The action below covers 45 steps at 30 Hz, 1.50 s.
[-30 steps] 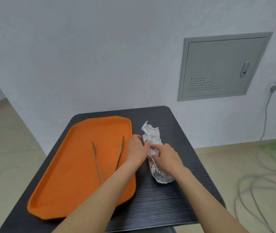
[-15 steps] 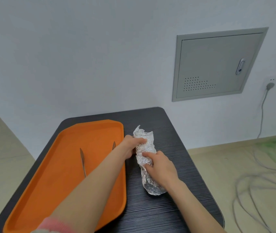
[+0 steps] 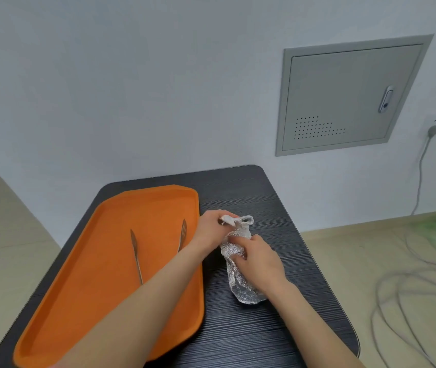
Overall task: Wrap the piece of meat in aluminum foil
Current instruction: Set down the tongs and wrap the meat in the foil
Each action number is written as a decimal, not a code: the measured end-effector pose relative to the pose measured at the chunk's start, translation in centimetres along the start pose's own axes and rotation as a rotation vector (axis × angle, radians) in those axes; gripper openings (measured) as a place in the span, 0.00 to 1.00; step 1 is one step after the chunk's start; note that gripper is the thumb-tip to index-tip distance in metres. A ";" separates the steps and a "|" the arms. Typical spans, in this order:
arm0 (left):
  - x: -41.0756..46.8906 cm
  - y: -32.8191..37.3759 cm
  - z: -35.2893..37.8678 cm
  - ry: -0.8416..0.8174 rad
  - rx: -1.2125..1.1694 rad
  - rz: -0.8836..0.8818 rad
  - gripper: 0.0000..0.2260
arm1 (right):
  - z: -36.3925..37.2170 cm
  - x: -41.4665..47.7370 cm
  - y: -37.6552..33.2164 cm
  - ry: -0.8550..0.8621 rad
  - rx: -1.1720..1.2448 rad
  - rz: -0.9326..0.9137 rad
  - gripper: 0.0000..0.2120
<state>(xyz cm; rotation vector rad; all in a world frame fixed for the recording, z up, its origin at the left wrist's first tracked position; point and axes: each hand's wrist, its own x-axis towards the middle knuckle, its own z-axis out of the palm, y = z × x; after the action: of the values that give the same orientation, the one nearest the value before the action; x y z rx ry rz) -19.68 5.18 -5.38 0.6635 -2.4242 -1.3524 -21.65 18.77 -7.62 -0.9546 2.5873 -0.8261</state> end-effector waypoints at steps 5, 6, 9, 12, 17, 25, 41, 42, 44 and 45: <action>-2.2 -0.8 -0.2 -0.035 0.248 0.244 0.17 | 0.0 -0.3 -0.1 0.010 0.023 0.007 0.14; -2.5 -1.0 -0.3 -0.047 0.281 0.269 0.18 | 0.0 -0.4 0.0 0.016 0.032 0.009 0.13; -3.4 -1.5 -0.3 -0.088 0.325 0.299 0.20 | -0.4 -0.8 0.4 0.055 0.065 -0.014 0.13; -4.1 -1.9 -0.4 -0.163 0.382 0.295 0.20 | -1.2 -1.5 0.8 0.144 0.129 0.005 0.15; -4.4 -1.7 -0.4 -0.140 0.226 0.192 0.16 | -2.3 -1.4 1.4 0.253 0.252 0.162 0.08; -1.9 -0.5 -0.4 -0.061 0.233 -0.016 0.13 | -2.7 0.1 1.6 0.110 0.180 0.249 0.24; -0.8 0.7 -0.7 -0.274 0.178 -0.279 0.24 | -2.9 -0.7 2.0 0.096 0.305 0.246 0.24; -1.0 0.7 -0.7 -0.266 0.175 -0.273 0.25 | -2.8 -0.9 1.9 0.125 0.312 0.241 0.22; -1.2 0.7 -0.6 -0.247 0.166 -0.253 0.28 | -2.9 -1.5 1.5 0.189 0.275 0.209 0.19; -1.3 0.8 -0.5 -0.234 0.169 -0.242 0.29 | -3.0 -1.9 1.1 0.177 0.256 0.194 0.19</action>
<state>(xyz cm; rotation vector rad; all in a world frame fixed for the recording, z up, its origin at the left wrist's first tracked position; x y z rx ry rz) -18.54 5.88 -4.43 0.9140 -2.7410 -1.3924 -21.99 21.98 -5.78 -0.5719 2.5811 -1.1962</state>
